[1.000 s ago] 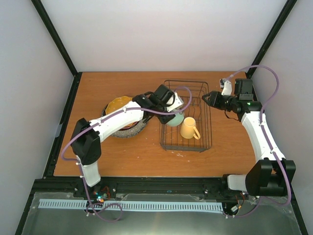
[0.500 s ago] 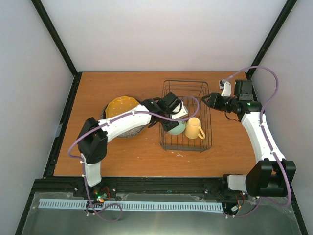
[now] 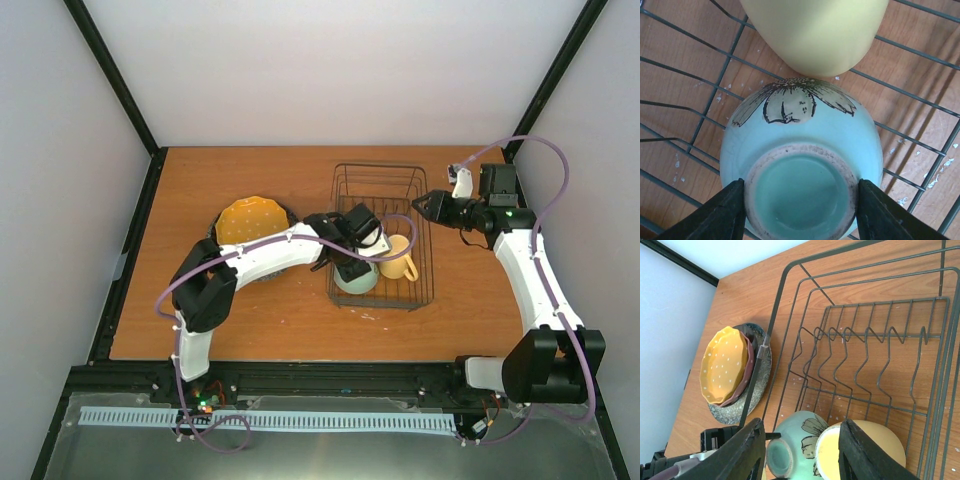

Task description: Load the mixed dishes into the dish rack

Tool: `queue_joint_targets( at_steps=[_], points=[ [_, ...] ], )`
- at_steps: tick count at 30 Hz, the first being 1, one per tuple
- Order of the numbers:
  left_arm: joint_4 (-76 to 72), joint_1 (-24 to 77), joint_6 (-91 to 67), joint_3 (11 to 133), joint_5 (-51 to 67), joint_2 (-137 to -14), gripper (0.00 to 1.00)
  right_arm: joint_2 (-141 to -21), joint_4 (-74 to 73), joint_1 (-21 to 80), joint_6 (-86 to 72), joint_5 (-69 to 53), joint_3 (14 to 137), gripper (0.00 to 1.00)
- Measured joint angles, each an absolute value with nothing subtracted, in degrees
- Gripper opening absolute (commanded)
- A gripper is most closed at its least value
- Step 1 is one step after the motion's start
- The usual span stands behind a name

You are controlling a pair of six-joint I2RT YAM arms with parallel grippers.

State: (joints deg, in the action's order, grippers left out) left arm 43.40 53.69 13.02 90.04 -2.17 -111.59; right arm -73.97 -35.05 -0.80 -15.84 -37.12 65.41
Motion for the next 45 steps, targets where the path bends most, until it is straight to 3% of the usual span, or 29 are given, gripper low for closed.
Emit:
queue_joint_targets(
  at_steps=[4, 6, 8, 11, 16, 18, 29, 34, 36, 39, 40, 43, 45],
  points=[
    [43.27, 53.91, 13.02, 90.04, -2.13, -111.70, 0.04, -73.60, -35.11, -0.80, -15.81, -37.19, 65.39, 0.40],
    [43.03, 53.91, 12.99, 90.06, -2.13, -111.83, 0.19, -73.45, -35.11, -0.80, -15.81, -37.32, 65.34, 0.41],
    [42.78, 53.91, 12.97, 90.06, -2.17, -111.92, 0.28, -73.43, -35.11, -0.80, -15.81, -37.34, 65.30, 0.41],
    [42.76, 53.93, 12.93, 90.06, -2.35, -111.92, 0.56, -73.43, -35.16, -0.80, -15.79, -37.39, 65.28, 0.41],
    [42.87, 54.06, 12.58, 90.06, -3.20, -111.92, 0.75, -73.43, -35.20, -0.80, -15.79, -37.85, 65.14, 0.41],
    [43.22, 54.06, 12.49, 90.04, -3.79, -111.94, 0.98, -73.43, -35.24, -0.80, -15.77, -37.95, 65.08, 0.41],
    [43.53, 54.06, 11.31, 90.98, -7.29, -110.93, 1.00, -72.58, -35.99, -0.86, -15.68, -37.45, 64.62, 0.42],
    [40.42, 50.35, 7.40, 91.22, -8.23, -100.29, 1.00, -70.24, -36.64, -0.95, -15.68, -35.68, 64.66, 0.42],
    [36.47, 43.27, 3.73, 90.35, -2.63, -92.36, 0.94, -69.23, -36.67, -0.99, -15.70, -35.11, 64.69, 0.42],
    [27.66, 25.80, -2.11, 84.05, 6.48, -78.83, 0.58, -68.53, -36.69, -0.99, -15.77, -35.11, 64.95, 0.40],
    [25.39, 19.03, -3.97, 81.43, 8.25, -74.67, 0.55, -68.47, -36.80, -0.99, -15.88, -35.18, 65.10, 0.40],
    [22.96, 5.43, -6.94, 74.70, 14.66, -65.89, 0.76, -68.49, -37.15, -0.99, -15.88, -35.70, 65.58, 0.40],
    [23.33, -0.08, -8.19, 72.31, 20.69, -63.90, 0.78, -68.49, -37.54, -0.99, -15.86, -36.14, 65.89, 0.41]
  ],
)
